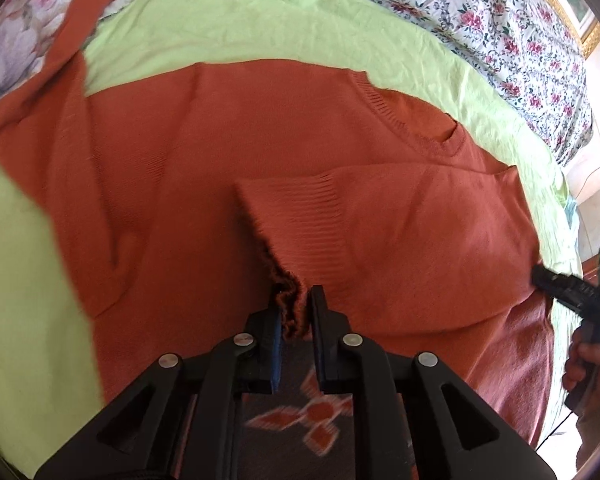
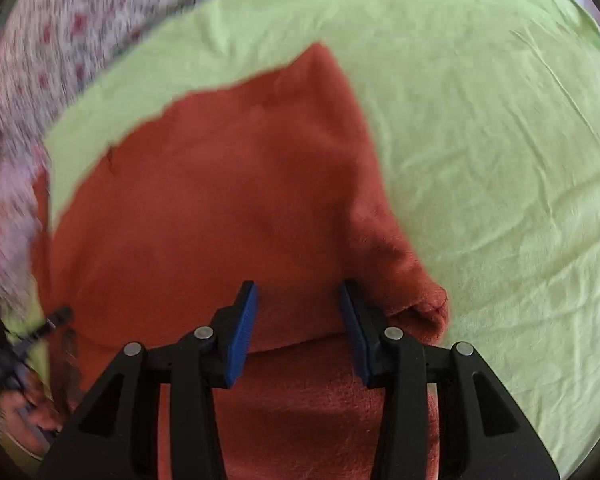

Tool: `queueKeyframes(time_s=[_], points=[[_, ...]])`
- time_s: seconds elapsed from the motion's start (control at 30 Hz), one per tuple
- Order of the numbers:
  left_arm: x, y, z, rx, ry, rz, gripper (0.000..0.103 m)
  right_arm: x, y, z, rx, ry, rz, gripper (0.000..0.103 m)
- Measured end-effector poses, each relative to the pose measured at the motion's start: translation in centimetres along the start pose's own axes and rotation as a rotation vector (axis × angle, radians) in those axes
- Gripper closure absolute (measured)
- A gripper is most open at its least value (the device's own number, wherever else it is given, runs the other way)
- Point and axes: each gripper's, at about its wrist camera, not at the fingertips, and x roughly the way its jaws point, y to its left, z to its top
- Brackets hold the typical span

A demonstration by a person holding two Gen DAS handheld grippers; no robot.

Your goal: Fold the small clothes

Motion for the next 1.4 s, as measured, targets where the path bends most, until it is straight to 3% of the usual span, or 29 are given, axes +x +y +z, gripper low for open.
queueKeyframes(time_s=[0.2, 0.4, 0.5, 0.77, 0.83, 0.97, 1.1, 1.17, 1.2, 1.23, 1.4], points=[[-3.8, 3.0, -0.5, -0.047, -0.03, -0.008, 0.09, -3.1, 2.2, -1.5, -0.061, -0.035, 0.035, 0.058], [-5.7, 6.0, 2.8, -0.117, -0.095, 0.031, 0.085, -4.1, 4.9, -3.3, -0.11, -0.007, 0.085, 0.058], [-5.2, 7.2, 5.0, -0.131, -0.105, 0.078, 0.08, -3.3, 6.7, -3.3, -0.129, 0.019, 0.112, 0.057], [-0.8, 12.2, 12.7, -0.204, -0.076, 0.237, 0.053, -1.6, 9.3, -4.1, -0.188, 0.088, 0.162, 0.057], [0.1, 12.8, 14.8, -0.201, -0.074, 0.286, 0.039, -1.3, 9.2, -4.2, -0.188, 0.1, 0.161, 0.057], [2.2, 15.6, 18.5, -0.254, -0.046, 0.397, 0.039, -0.7, 8.7, -4.0, -0.171, 0.125, 0.159, 0.056], [2.2, 17.5, 19.7, -0.317, -0.056, 0.399, 0.04, -0.6, 7.8, -3.6, -0.149, 0.125, 0.16, 0.056], [2.2, 17.8, 19.9, -0.317, -0.069, 0.379, 0.055, -0.5, 7.5, -3.5, -0.139, 0.126, 0.159, 0.056], [2.2, 17.9, 19.9, -0.304, -0.076, 0.368, 0.083, -0.4, 7.3, -3.5, -0.132, 0.124, 0.158, 0.056], [2.2, 18.0, 19.8, -0.288, -0.079, 0.354, 0.096, -0.3, 7.1, -3.4, -0.125, 0.122, 0.158, 0.056], [0.2, 16.3, 18.7, -0.235, -0.134, 0.254, 0.101, 0.0, 7.3, -3.2, -0.108, 0.124, 0.176, 0.056]])
